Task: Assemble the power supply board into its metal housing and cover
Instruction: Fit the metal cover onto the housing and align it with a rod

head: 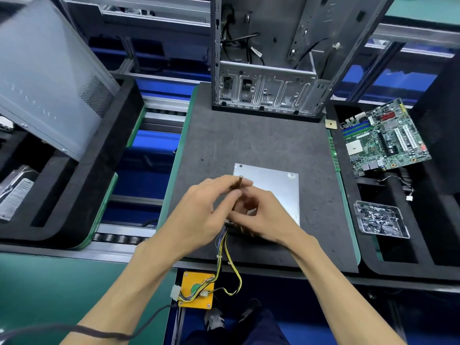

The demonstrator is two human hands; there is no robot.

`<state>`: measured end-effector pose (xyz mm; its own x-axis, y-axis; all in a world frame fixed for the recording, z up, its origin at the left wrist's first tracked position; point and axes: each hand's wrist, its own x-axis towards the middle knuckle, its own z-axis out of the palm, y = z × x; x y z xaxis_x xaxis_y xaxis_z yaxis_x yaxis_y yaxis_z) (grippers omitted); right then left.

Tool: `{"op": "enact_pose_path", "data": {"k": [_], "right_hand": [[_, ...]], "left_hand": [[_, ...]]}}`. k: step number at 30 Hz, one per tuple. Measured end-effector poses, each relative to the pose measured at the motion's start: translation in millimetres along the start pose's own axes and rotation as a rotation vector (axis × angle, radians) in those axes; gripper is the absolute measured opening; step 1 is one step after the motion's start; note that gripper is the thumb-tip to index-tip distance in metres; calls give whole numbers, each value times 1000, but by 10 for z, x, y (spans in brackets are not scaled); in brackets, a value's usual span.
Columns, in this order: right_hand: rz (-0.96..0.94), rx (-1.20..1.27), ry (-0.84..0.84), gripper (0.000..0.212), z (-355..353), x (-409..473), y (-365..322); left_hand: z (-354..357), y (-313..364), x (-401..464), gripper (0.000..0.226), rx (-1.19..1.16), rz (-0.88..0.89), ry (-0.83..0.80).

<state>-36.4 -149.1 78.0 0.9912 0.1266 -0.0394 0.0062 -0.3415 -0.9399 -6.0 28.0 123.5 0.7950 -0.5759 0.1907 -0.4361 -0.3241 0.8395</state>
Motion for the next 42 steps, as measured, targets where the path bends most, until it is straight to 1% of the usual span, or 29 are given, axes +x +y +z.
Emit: {"op": "enact_pose_path", "data": {"k": [2,4,5,7,9,11,14,18,20,24,26,31,33,36,39,42], "right_hand": [[13,35,-21,33,-5,-14,-4],[40,37,17,26,0,-18,3],[54,38,37,22,-3,-14,9],[87,51,56,21,-19,-11,21],[113,81,73,18,-32,-23,24],[125,138,97,17,-48,-33,15],[132,200,122,19,-86,-36,10],[98,235,166,17,-154,-31,-21],[87,255,196,14,-176,-25,-36],[82,323,226,14,-190,9,-43],[87,356,226,14,-188,38,-45],[75,411,236,13,-181,155,-34],[76,420,285,15,-187,217,-10],[83,428,350,17,-214,323,34],[98,415,366,16,-234,433,71],[110,404,367,16,-246,529,107]], "left_hand": [[-26,-21,2,39,-12,-37,-86],[-25,-32,-4,42,-39,-46,-115],[-18,-39,-7,43,-63,-52,-98],[-6,-74,-15,42,-117,-88,-13],[0,-146,-30,38,-123,-144,72],[13,-219,-53,34,-124,-199,118],[44,-305,-69,29,-125,-267,134],[109,-402,-77,23,-116,-366,85],[142,-410,-81,20,-174,-398,73],[186,-374,-59,15,-436,-407,25],[199,-378,-29,14,-526,-413,64],[181,-507,65,14,-583,-415,163],[148,-660,108,12,-513,-446,218],[167,-976,183,14,-210,-522,244],[248,-1204,302,17,66,-532,179],[313,-1329,454,16,196,-523,55]]}}
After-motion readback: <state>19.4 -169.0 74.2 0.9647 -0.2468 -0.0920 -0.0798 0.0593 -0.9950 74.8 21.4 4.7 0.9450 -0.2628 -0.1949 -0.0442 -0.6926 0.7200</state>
